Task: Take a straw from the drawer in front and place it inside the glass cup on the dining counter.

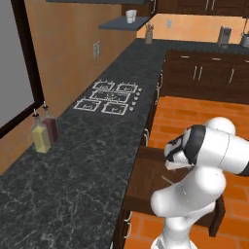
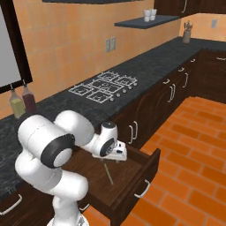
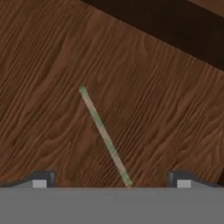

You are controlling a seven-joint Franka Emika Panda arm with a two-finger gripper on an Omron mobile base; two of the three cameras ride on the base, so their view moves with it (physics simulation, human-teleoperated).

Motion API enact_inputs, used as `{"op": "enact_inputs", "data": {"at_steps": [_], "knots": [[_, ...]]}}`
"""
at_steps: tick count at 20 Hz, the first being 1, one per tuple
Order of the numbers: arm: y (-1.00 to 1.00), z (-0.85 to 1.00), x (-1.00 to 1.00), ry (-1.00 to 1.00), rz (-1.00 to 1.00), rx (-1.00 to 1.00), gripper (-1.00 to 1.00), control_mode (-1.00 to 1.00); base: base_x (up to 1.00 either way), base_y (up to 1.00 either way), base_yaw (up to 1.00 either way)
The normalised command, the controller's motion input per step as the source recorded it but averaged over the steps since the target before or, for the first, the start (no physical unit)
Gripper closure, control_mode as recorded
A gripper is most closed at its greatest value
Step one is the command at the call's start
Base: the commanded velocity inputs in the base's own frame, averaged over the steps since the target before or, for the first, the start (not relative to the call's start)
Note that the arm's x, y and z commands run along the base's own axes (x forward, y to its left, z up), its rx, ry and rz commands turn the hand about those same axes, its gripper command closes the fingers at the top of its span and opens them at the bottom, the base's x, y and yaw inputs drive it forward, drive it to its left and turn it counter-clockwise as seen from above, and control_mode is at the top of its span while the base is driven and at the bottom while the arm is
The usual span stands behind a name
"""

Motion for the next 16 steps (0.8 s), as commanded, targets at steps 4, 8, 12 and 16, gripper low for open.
{"op": "enact_inputs", "data": {"at_steps": [4, 8, 12, 16], "knots": [[0.24, -0.48, 0.00, 0.02, 0.20, 0.00, -1.00, -1.00, 0.00, 0.00, 0.00], [0.05, -0.42, 0.18, 0.03, 0.12, 0.00, -1.00, -1.00, 0.00, 0.00, 0.00], [0.00, -0.38, 0.34, 0.05, 0.03, 0.00, -1.00, -1.00, 0.00, 0.00, 0.00], [0.00, -0.34, 0.37, 0.09, 0.00, 0.00, -1.00, -1.00, 0.00, 0.00, 0.00]]}}
